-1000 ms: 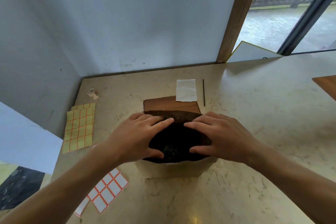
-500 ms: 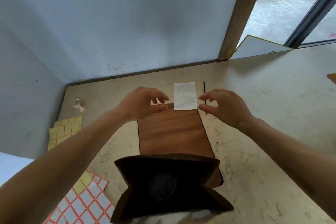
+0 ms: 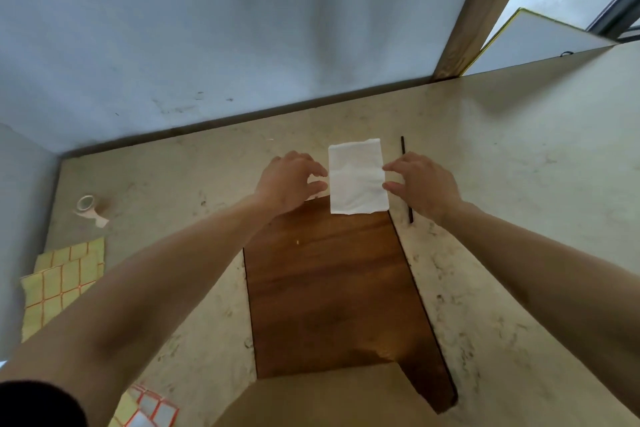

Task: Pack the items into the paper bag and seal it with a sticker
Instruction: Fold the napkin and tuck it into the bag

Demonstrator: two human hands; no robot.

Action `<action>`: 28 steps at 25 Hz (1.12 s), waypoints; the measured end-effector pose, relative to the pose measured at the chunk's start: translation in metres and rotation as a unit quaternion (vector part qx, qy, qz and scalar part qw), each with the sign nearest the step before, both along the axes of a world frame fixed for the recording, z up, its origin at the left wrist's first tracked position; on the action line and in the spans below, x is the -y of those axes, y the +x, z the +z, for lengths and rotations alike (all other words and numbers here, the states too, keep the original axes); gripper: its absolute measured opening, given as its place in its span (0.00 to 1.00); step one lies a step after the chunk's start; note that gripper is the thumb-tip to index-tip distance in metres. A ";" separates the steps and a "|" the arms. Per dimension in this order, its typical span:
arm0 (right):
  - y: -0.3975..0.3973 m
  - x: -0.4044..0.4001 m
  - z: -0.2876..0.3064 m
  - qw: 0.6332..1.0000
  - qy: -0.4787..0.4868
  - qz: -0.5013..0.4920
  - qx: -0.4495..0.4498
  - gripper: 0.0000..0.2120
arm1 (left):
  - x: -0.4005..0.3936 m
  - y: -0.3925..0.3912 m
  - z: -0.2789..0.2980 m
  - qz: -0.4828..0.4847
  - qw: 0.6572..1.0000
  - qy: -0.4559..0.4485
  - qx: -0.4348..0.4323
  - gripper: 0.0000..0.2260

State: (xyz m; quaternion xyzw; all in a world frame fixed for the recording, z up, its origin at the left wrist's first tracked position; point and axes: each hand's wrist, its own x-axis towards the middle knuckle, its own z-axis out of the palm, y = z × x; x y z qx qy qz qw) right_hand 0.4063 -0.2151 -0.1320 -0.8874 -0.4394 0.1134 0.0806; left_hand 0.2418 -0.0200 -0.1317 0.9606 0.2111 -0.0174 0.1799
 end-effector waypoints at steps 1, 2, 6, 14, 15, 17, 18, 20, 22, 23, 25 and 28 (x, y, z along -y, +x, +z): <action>0.004 -0.005 -0.009 1.000 -0.005 0.001 -0.002 0.18 | 0.000 0.008 -0.009 -0.001 1.000 0.007 -0.004 0.13; 0.006 -0.009 -0.017 1.000 -0.009 0.003 -0.006 0.19 | 0.000 0.016 -0.017 -0.002 1.000 0.015 -0.005 0.13; 0.011 -0.022 -0.038 1.000 -0.021 0.010 -0.006 0.21 | 0.000 0.036 -0.040 0.010 0.999 0.028 -0.011 0.15; 0.019 -0.033 -0.049 0.999 0.029 -0.008 -0.026 0.13 | 0.001 0.047 -0.055 0.033 0.999 0.013 0.011 0.10; 0.019 -0.034 -0.049 0.999 0.037 -0.009 -0.027 0.12 | 0.002 0.047 -0.055 0.036 0.999 0.007 0.013 0.10; 0.020 -0.034 -0.049 0.998 0.047 -0.009 -0.029 0.09 | 0.004 0.047 -0.053 0.048 0.999 -0.008 0.017 0.08; 0.019 -0.033 -0.048 0.998 0.052 -0.011 -0.029 0.08 | 0.005 0.047 -0.052 0.055 0.998 -0.017 0.022 0.08; 0.018 -0.031 -0.045 0.997 0.065 -0.020 -0.033 0.07 | 0.006 0.045 -0.046 0.063 0.996 -0.041 0.039 0.06; 0.015 -0.028 -0.037 0.995 0.079 -0.036 -0.047 0.07 | 0.007 0.041 -0.035 0.055 0.995 -0.059 0.058 0.06; 0.013 -0.026 -0.031 0.993 0.088 -0.047 -0.059 0.08 | 0.008 0.039 -0.029 0.050 0.994 -0.064 0.066 0.05; 0.007 -0.022 -0.016 0.988 0.107 -0.062 -0.087 0.09 | 0.011 0.031 -0.014 0.047 0.992 -0.081 0.085 0.06; -0.009 -0.013 0.016 0.977 0.148 -0.062 -0.141 0.07 | 0.017 0.015 0.015 0.052 0.983 -0.136 0.115 0.05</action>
